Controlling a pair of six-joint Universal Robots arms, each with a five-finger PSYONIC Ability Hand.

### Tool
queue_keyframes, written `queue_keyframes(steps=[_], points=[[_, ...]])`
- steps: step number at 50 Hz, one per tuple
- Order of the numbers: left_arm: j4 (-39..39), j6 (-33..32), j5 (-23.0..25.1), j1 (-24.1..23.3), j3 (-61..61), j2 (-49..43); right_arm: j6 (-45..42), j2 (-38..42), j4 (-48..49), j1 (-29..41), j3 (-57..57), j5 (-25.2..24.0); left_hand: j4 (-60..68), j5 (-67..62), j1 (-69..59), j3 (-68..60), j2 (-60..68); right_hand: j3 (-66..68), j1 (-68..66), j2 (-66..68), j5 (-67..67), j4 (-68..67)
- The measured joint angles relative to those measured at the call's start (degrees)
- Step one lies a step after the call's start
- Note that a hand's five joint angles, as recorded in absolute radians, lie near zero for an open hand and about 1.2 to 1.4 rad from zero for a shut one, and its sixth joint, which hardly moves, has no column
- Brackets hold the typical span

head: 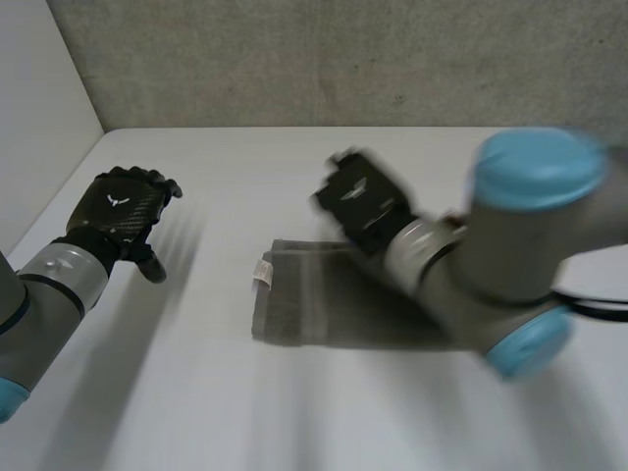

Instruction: Fold the towel.

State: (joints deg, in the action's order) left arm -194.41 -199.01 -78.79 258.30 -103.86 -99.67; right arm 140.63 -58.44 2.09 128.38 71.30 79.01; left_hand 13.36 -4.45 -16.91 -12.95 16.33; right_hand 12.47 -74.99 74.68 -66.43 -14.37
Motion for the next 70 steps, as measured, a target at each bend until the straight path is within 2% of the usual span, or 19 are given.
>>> queue_keyframes(steps=[2, 4, 9, 12, 15, 20, 26, 33, 40, 42, 45, 48, 51, 53, 58, 64, 68, 70], points=[[0.0, 0.0, 0.0, -0.2, 0.0, 0.0, -0.6, 3.2, 0.4, 3.0, -0.8, 0.5, 0.0, 0.0, 0.0, 0.0, 0.0, 0.0, 0.1, -0.1, 0.0, 0.0], [0.0, 0.0, 0.0, -0.5, 0.1, -0.1, -1.6, 6.2, 0.7, 5.3, -1.6, 1.2, 0.0, 0.0, 0.0, 0.0, 0.0, 0.0, 8.3, -8.4, 8.0, 0.0], [-0.1, 0.0, 0.0, -1.3, 0.5, -0.1, -4.6, 11.0, 0.9, 8.4, -2.1, 4.0, 0.0, 0.0, 0.0, 0.0, 0.0, 0.0, 35.0, -33.7, 36.0, 0.0], [-0.3, 0.0, -0.1, -2.4, 1.1, -0.2, -5.0, 9.2, 0.9, 8.2, -0.5, 5.4, 0.0, 0.0, 0.0, 0.0, 0.0, 0.0, 51.0, -48.6, 53.2, 0.0], [-0.8, 0.0, -0.1, -3.9, 2.0, -0.2, -3.7, 5.1, 0.9, 6.4, 2.3, 5.9, 0.0, 0.0, 0.0, 0.0, 0.0, 0.0, 59.5, -58.4, 62.9, 0.0], [-1.3, 0.9, -0.1, -6.8, 4.4, -0.5, 0.2, -3.1, 0.6, 0.2, 8.2, 5.9, 0.0, 0.0, 0.0, 0.0, 0.0, 0.0, 60.9, -60.3, 62.9, 0.0], [-1.5, 6.0, 0.0, -11.2, 8.7, -2.0, 5.0, -12.2, 0.3, -9.8, 18.1, 3.6, 0.0, 0.0, 0.0, 0.0, 0.0, 0.0, 60.9, -60.3, 62.9, 0.0], [-1.3, 11.7, -0.1, -17.4, 13.3, -7.9, 6.3, -17.8, 0.3, -21.2, 30.2, -4.1, 0.0, 0.0, 0.0, 0.0, 0.0, 0.0, 61.0, -60.3, 62.9, 0.0], [-1.3, 12.3, -0.4, -21.1, 15.1, -12.9, 6.1, -18.0, 1.3, -28.8, 38.2, -11.6, 0.0, 0.0, 0.0, 0.0, 0.0, 0.0, 60.8, -60.0, 62.7, 0.0], [-1.3, 12.2, -0.4, -21.4, 15.2, -13.4, 6.1, -17.5, 1.8, -29.8, 39.0, -12.5, 0.0, 0.0, 0.0, 0.0, 0.0, 0.0, 55.9, -55.3, 57.0, 0.0], [-1.2, 12.1, -0.4, -21.6, 15.1, -13.9, 6.1, -16.0, 3.2, -30.9, 39.8, -13.4, 0.0, 0.0, 0.0, 0.0, 0.0, 0.0, 42.4, -41.4, 43.2, 0.0], [-1.1, 12.0, -0.4, -21.5, 14.6, -13.8, 6.0, -14.1, 4.7, -31.3, 39.9, -13.6, 0.0, 0.0, 0.0, 0.0, 0.0, 0.0, 22.5, -21.1, 22.4, 0.0], [-1.0, 12.0, -0.5, -21.3, 13.9, -13.4, 6.0, -13.2, 5.3, -31.5, 39.7, -13.5, 0.0, 0.0, 0.0, 0.0, 0.0, 0.0, 10.0, -6.7, 6.7, 0.0], [-0.9, 12.0, -0.6, -21.2, 13.5, -13.1, 6.0, -13.0, 5.4, -31.7, 39.6, -13.4, 0.0, 0.0, 0.0, 0.0, 0.0, 0.0, 5.5, -3.0, 1.3, 0.0], [-0.8, 12.0, -1.7, -20.7, 11.9, -11.7, 5.8, -13.7, 4.9, -32.7, 38.6, -13.5, 0.0, 0.0, 0.0, 0.0, 0.0, 0.0, 2.5, -2.8, 0.5, 0.0], [-0.7, 11.9, -3.3, -18.8, 8.8, -8.3, 5.8, -19.2, 1.5, -31.5, 32.9, -13.5, 0.0, 0.0, 0.0, 0.0, 0.0, 0.0, 1.7, -2.7, 0.4, 0.0], [-0.7, 12.1, -3.7, -17.6, 7.5, -6.3, 6.5, -20.8, -1.2, -26.5, 26.3, -13.5, 0.0, 0.0, 0.0, 0.0, 0.0, 0.0, 1.7, -2.4, 0.3, 0.0], [-0.7, 12.2, -3.9, -17.0, 6.9, -5.3, 7.1, -19.5, -2.5, -21.7, 21.6, -13.2, 0.0, 0.0, 0.0, 0.0, 0.0, 0.0, 1.7, -1.9, 0.3, 0.0]])
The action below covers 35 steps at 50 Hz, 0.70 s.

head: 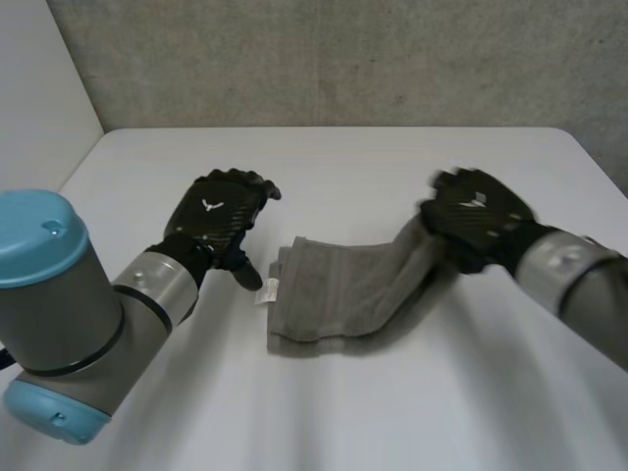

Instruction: Fold the towel.

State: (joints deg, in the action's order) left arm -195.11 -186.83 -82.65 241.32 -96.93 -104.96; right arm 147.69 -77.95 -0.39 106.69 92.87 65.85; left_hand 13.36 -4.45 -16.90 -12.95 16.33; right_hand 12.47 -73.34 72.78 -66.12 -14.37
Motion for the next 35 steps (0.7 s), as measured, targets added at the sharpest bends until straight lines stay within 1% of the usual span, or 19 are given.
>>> queue_keyframes(steps=[2, 3, 6, 10, 14, 16, 18, 19, 20, 23, 24, 28, 29, 30, 31, 32, 35], points=[[-0.1, 0.1, -0.4, 0.8, -0.7, 1.2, 0.4, 3.7, -1.3, 7.2, -6.0, 0.8, 0.0, 0.0, 0.0, 0.0, 0.0, 0.0, 0.0, 0.0, 0.0, 0.0], [-0.1, 0.2, -0.6, 0.9, -0.8, 1.5, 0.4, 4.6, -1.5, 8.5, -7.0, 1.0, 0.0, 0.0, 0.0, 0.0, 0.0, 0.0, 0.0, 0.0, 0.0, 0.0], [-0.4, 0.3, -1.7, 2.0, -1.6, 2.8, 0.5, 10.7, -2.6, 16.8, -13.0, 2.5, 0.0, 0.0, 0.0, 0.0, 0.0, 0.0, 0.0, 0.0, 0.0, 0.0], [-0.7, 0.4, -3.1, 2.8, -2.3, 3.6, 0.6, 18.6, -2.8, 24.2, -17.9, 3.9, 0.0, 0.0, 0.0, 0.0, 0.0, 0.0, -0.6, 0.0, 0.0, 0.0], [-0.9, 0.4, -3.9, 3.3, -2.6, 3.8, 0.8, 25.6, -1.5, 28.6, -20.7, 4.9, 0.0, 0.0, 0.0, 0.0, 0.0, 0.0, -0.6, 0.0, 0.0, 0.0], [-1.1, 0.4, -4.1, 3.6, -2.5, 3.7, 0.8, 28.7, -0.5, 29.9, -21.6, 5.7, 0.0, 0.0, 0.0, 0.0, 0.0, 0.0, -0.6, 0.2, 0.0, 0.0], [-1.4, 0.4, -4.2, 3.7, -2.4, 3.6, 0.8, 30.2, 0.0, 30.4, -21.8, 6.3, 0.0, 0.0, 0.0, 0.0, 0.0, 0.0, -0.6, 0.3, 0.0, 0.0], [-1.6, 0.4, -4.2, 3.8, -2.3, 3.5, 0.7, 30.8, 0.3, 30.5, -21.8, 6.9, 0.0, 0.0, 0.0, 0.0, 0.0, 0.0, 3.1, -2.7, 3.3, 0.0], [-1.8, 0.4, -4.2, 3.9, -2.2, 3.5, 0.7, 31.1, 0.5, 30.5, -21.6, 7.5, 0.0, 0.0, 0.0, 0.0, 0.0, 0.0, 8.9, -9.4, 9.3, 0.0], [-2.5, 0.4, -4.2, 3.9, -1.7, 3.2, 1.0, 28.8, 0.8, 29.8, -19.7, 9.1, 0.0, 0.0, 0.0, 0.0, 0.0, 0.0, 27.3, -23.9, 25.5, 0.0], [-2.7, 0.4, -4.2, 3.9, -1.6, 3.2, 1.1, 28.0, 0.8, 29.6, -19.2, 9.4, 0.0, 0.0, 0.0, 0.0, 0.0, 0.0, 29.7, -26.1, 27.7, 0.0], [-3.8, 0.5, -4.1, 4.0, -0.2, 2.8, 2.6, 19.8, 1.5, 26.8, -13.8, 10.6, 0.0, 0.0, 0.0, 0.0, 0.0, 0.0, 49.3, -42.5, 50.7, 0.0], [-4.0, 0.5, -4.1, 4.0, 0.0, 2.8, 2.9, 18.8, 1.6, 26.4, -13.1, 10.6, 0.0, 0.1, 0.0, 0.0, 0.0, 0.0, 51.3, -44.7, 53.4, 0.0], [-4.3, 0.5, -4.1, 3.9, 0.6, 2.5, 3.7, 16.5, 1.8, 25.4, -11.5, 10.8, 0.0, 0.1, 0.0, 0.0, 0.0, 0.0, 55.7, -50.2, 59.1, 0.0], [-4.5, 0.5, -4.1, 3.8, 1.1, 2.2, 4.8, 14.3, 2.0, 24.5, -10.1, 10.9, 0.0, 0.1, 0.0, 0.0, 0.0, 0.0, 57.9, -54.5, 62.3, 0.0], [-4.7, 0.6, -4.0, 3.6, 1.7, 1.9, 6.1, 12.0, 2.2, 23.4, -8.6, 10.9, 0.0, 0.1, 0.0, 0.0, 0.0, 0.0, 58.9, -57.1, 62.6, 0.0], [-5.0, 1.1, -4.0, 3.0, 3.3, 0.6, 9.9, 7.6, 2.3, 21.0, -5.7, 10.9, 0.0, 0.1, 0.0, 0.0, 0.0, 0.0, 59.1, -58.4, 62.6, 0.0]])
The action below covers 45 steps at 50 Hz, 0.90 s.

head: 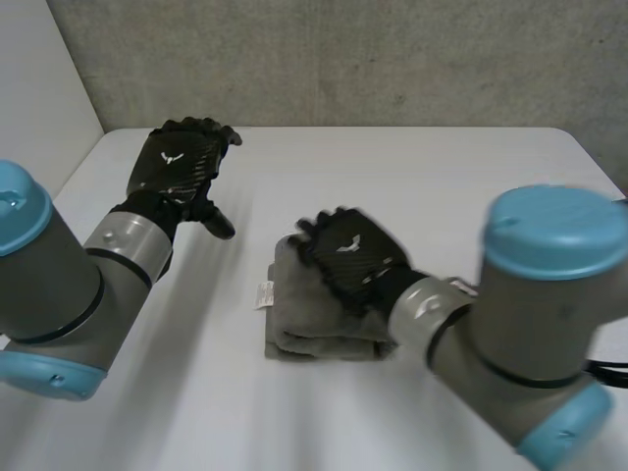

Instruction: Fold the towel.

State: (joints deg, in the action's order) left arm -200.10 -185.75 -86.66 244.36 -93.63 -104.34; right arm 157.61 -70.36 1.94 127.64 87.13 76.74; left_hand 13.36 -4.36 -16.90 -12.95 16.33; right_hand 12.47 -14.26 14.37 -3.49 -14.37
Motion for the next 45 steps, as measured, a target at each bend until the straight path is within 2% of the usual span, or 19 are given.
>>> queue_keyframes(steps=[8, 17, 25, 31, 39, 45], points=[[0.3, 4.9, 0.3, -3.2, 4.7, -5.7, 10.1, -3.7, -0.1, -6.8, 3.1, -0.4, 0.0, 0.0, 0.0, 0.0, 0.0, 0.0, 0.2, 0.0, 0.0, 0.0], [2.6, 8.5, 0.5, -7.8, 7.7, -14.6, 17.3, 7.2, 0.1, -10.7, -0.5, 0.2, 0.0, 0.0, 0.0, 0.0, 0.0, 0.0, 0.2, 0.0, 0.0, 0.0], [3.6, 6.8, 0.2, -8.9, 8.0, -20.7, 19.6, 16.8, 0.2, -10.3, -4.5, 0.5, 0.0, -0.1, 0.0, 0.0, 0.0, 0.0, 0.2, 0.0, 0.0, 0.0], [3.9, 1.1, -0.8, -8.2, 8.3, -24.4, 19.5, 20.3, 0.2, -10.0, -6.4, 0.6, 0.0, -0.1, 0.0, 0.0, 0.0, 0.0, 1.2, -0.6, 0.0, 0.0], [4.3, -1.9, -4.5, -8.4, 8.6, -22.9, 19.3, 16.2, -0.1, -9.8, -6.0, 0.6, 0.0, 0.0, 0.0, 0.0, 0.0, 0.0, 1.4, -0.7, 0.0, 0.0], [4.9, -1.6, -6.3, -8.6, 8.5, -15.6, 19.5, 8.5, -0.1, -10.5, -5.6, 1.2, 0.0, 0.6, 0.5, 0.0, -0.4, 0.0, 1.4, -0.7, 0.0, 0.0]])
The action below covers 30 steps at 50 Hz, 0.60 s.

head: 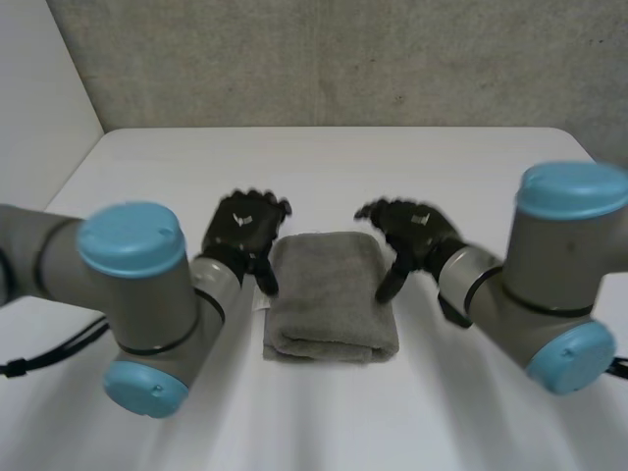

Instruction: Fold the towel.

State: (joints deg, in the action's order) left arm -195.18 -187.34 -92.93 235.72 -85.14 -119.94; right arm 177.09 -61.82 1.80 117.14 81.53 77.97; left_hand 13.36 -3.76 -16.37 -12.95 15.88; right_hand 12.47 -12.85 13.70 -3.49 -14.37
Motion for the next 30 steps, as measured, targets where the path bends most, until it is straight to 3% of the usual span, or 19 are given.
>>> queue_keyframes(steps=[9, 15, 22, 30], points=[[3.0, 1.9, -0.4, 1.4, 1.0, 11.8, -0.1, -12.0, 0.0, -3.7, -1.7, 5.0, 0.0, 0.3, 0.9, 0.0, -0.9, 0.0, 0.0, 0.0, 0.0, 0.0], [8.3, 6.2, -1.1, 5.4, 3.5, 17.5, -0.2, -17.9, 0.0, -7.9, -3.6, 7.9, 0.0, 0.3, 0.9, 0.0, -0.9, 0.0, 0.0, 0.0, 0.0, 0.0], [13.1, 11.1, -1.5, 9.9, 5.8, 20.1, -0.3, -18.8, -1.0, -9.8, -3.9, 8.4, 0.0, 0.3, 0.9, 0.0, -0.9, 0.0, 0.0, 0.0, 0.0, 0.0], [13.9, 11.9, -1.3, 10.9, 6.3, 20.7, -0.3, -17.6, -3.0, -9.9, -3.7, 8.3, 0.0, 0.3, 0.9, 0.0, -1.0, 0.0, 0.0, 0.0, 0.0, 0.0]])
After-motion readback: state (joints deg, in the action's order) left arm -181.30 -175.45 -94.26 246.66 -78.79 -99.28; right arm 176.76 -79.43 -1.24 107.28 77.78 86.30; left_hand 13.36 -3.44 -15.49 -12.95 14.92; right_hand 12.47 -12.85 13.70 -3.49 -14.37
